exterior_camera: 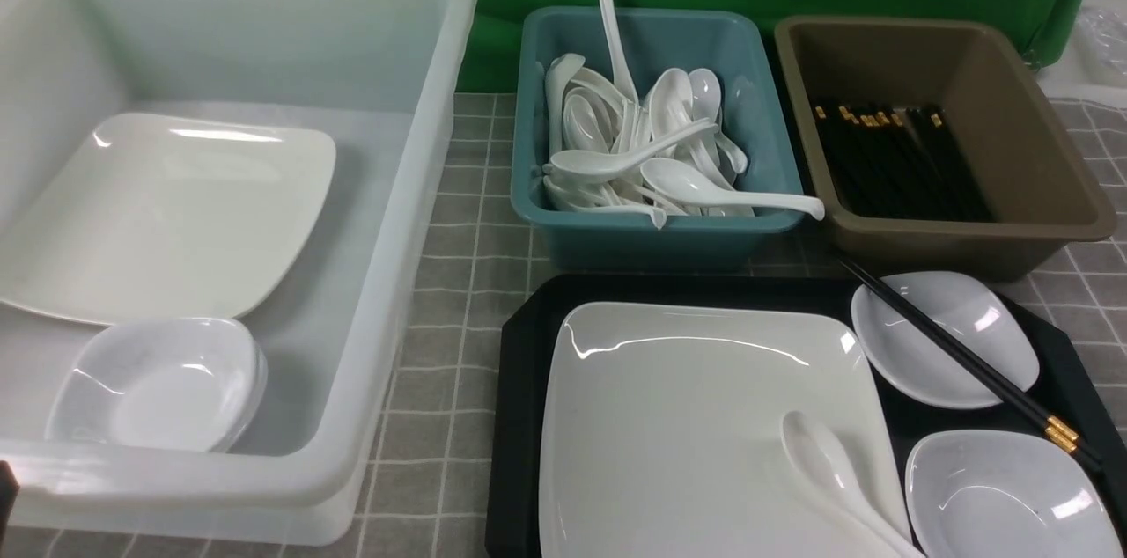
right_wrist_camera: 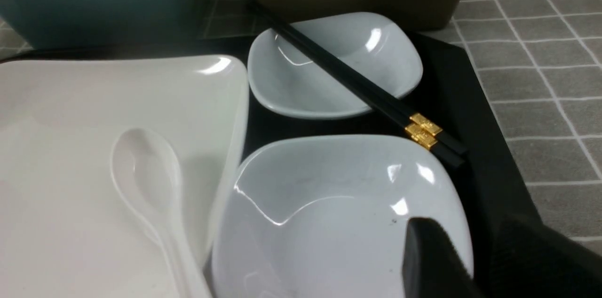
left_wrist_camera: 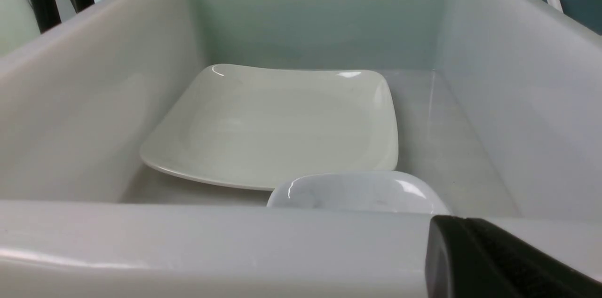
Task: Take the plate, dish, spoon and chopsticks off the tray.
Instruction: Use the right arm to grab a pair of chopsticks from the plate
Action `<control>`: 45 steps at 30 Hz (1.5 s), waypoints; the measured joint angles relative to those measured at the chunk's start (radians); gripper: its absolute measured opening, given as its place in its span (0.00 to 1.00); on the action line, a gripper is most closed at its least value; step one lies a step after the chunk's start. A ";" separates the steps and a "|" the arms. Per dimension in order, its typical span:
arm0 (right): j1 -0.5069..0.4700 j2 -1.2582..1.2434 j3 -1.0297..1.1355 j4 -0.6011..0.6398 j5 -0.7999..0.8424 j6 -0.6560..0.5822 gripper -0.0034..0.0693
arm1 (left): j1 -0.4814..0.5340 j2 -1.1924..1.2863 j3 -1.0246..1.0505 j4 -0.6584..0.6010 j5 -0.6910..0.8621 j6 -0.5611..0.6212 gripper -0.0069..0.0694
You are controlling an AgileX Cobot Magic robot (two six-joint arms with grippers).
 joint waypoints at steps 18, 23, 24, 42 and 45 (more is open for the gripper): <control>0.000 0.000 0.000 0.000 0.000 0.000 0.37 | 0.001 0.049 -0.193 -0.349 -0.028 -0.247 0.10; 0.000 0.000 0.000 0.000 0.000 0.000 0.37 | 0.001 0.261 -0.403 -0.326 0.248 -0.050 0.10; 0.000 0.000 0.000 0.000 0.000 0.000 0.37 | -0.005 0.371 -0.485 -0.326 0.356 0.030 0.10; 0.000 0.000 0.000 0.036 -0.271 0.210 0.37 | -0.660 0.919 -0.759 -0.258 0.224 0.201 0.10; 0.000 0.000 0.000 0.046 -0.338 0.365 0.37 | -0.669 0.920 -0.759 -0.242 0.223 0.213 0.10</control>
